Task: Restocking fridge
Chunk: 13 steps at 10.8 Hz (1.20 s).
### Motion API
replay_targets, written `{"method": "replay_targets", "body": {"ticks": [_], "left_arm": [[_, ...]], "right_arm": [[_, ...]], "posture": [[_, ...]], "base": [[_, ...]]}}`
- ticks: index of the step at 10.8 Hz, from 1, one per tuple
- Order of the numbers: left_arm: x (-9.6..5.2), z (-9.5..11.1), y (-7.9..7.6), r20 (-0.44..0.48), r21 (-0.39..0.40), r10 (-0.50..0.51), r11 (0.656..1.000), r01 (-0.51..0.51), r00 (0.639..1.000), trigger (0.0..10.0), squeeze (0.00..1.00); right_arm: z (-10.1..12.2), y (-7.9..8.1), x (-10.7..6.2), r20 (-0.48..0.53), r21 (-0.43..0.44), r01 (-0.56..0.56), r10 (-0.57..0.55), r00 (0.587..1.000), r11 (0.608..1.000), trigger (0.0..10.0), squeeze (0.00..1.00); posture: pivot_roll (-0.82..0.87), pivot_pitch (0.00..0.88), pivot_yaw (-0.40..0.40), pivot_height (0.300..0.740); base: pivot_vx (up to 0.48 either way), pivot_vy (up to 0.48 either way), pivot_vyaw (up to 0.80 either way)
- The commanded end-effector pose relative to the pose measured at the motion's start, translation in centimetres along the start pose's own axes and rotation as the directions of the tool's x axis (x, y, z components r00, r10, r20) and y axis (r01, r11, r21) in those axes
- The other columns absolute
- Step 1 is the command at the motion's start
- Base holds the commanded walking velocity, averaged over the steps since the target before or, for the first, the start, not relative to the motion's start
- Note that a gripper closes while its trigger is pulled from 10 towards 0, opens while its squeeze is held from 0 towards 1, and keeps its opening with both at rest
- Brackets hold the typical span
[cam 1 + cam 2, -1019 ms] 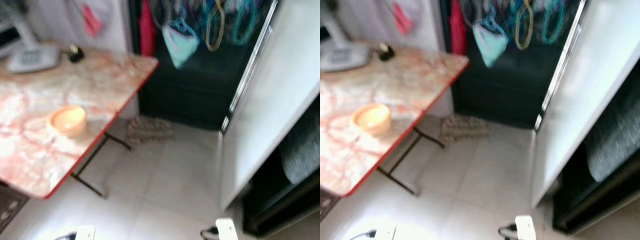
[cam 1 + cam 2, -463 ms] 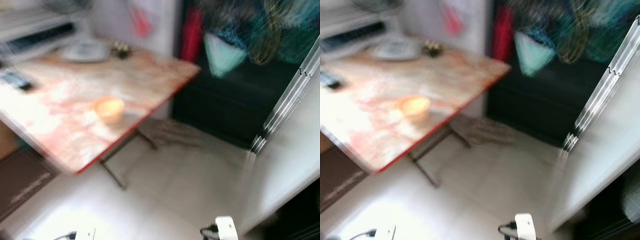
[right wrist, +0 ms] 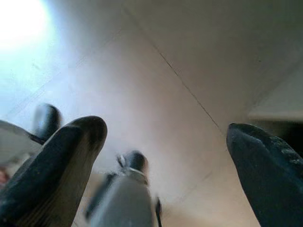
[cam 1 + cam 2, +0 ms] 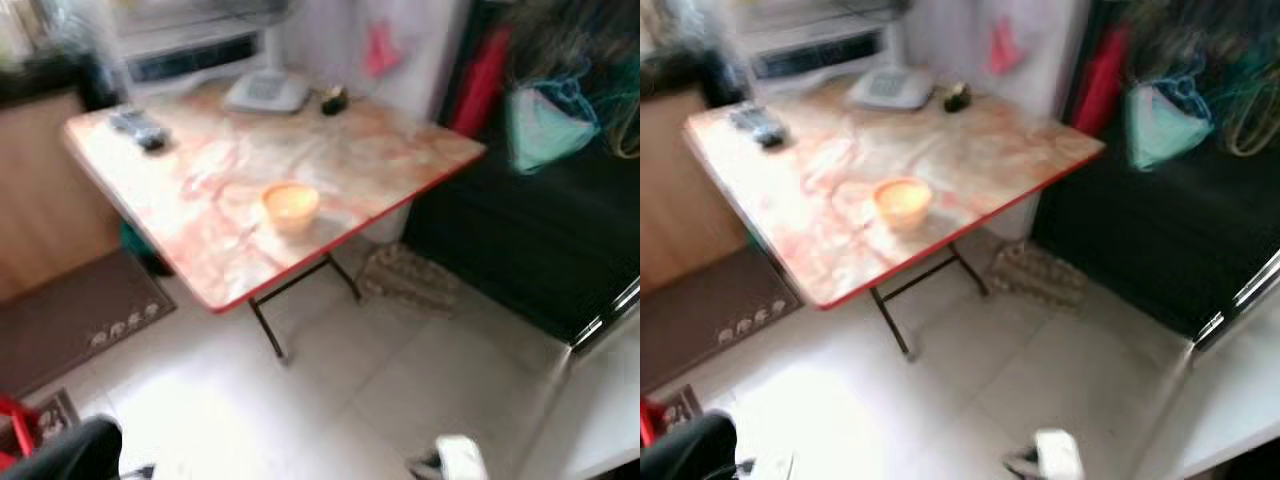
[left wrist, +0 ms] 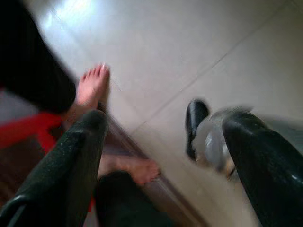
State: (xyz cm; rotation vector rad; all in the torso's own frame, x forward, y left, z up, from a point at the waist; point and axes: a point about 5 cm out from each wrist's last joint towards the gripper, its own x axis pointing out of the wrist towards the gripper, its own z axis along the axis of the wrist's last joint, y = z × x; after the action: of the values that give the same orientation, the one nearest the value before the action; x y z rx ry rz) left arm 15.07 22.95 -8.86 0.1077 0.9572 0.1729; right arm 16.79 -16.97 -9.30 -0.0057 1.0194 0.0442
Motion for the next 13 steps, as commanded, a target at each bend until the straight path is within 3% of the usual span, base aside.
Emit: {"method": "replay_targets", "body": {"ticks": [1,4,5,6,10,11,13], "left_arm": [[0.0,0.3,-0.4,0.023,-0.013,0.002,1.000,-0.001,1.000,10.0,0.00],[0.0,0.7,-0.2,0.069,-0.016,0.034,0.999,-0.033,0.997,10.0,0.00],[0.1,1.7,0.0,0.118,-0.022,0.048,0.999,-0.046,0.992,10.0,0.00],[0.5,6.8,1.0,0.292,-0.025,0.092,0.996,-0.089,0.952,10.0,0.00],[-0.5,10.3,2.7,0.501,-0.062,0.184,0.982,-0.177,0.846,10.0,0.00],[-1.1,11.4,2.8,0.583,-0.042,0.176,0.982,-0.187,0.793,10.0,0.00],[-1.9,12.3,2.8,0.663,-0.039,0.171,0.980,-0.194,0.729,10.0,0.00]], "right_arm": [[-0.7,-0.9,-0.2,-0.020,0.002,0.019,-0.019,1.000,1.000,10.0,0.00],[-0.7,-0.9,-0.2,-0.021,0.009,0.027,-0.026,0.999,1.000,10.0,0.00],[-0.7,-0.9,-0.2,-0.020,0.011,0.027,-0.027,0.999,1.000,10.0,0.00],[-0.7,-0.9,-0.2,-0.020,0.013,0.027,-0.027,0.999,1.000,10.0,0.00],[-0.8,-0.9,-0.2,-0.022,0.005,0.024,-0.024,0.999,1.000,10.0,0.00],[-0.8,-0.9,-0.2,-0.022,0.002,0.021,-0.021,1.000,1.000,10.0,0.00],[-0.8,-0.9,-0.2,-0.021,0.001,0.017,-0.017,1.000,1.000,10.0,0.00]], "posture": [[0.07,0.000,-0.052,0.740],[0.07,0.000,-0.048,0.740],[0.07,0.000,-0.048,0.740],[0.07,0.000,-0.045,0.740],[0.08,0.000,-0.044,0.740],[0.08,0.000,-0.042,0.740],[0.08,0.000,-0.042,0.740]], "base": [[0.000,0.000,0.77],[0.000,0.000,0.18],[0.000,0.000,0.00],[0.000,0.000,0.00],[0.000,0.000,0.00],[0.000,0.000,0.00],[0.000,0.000,0.00]]}}
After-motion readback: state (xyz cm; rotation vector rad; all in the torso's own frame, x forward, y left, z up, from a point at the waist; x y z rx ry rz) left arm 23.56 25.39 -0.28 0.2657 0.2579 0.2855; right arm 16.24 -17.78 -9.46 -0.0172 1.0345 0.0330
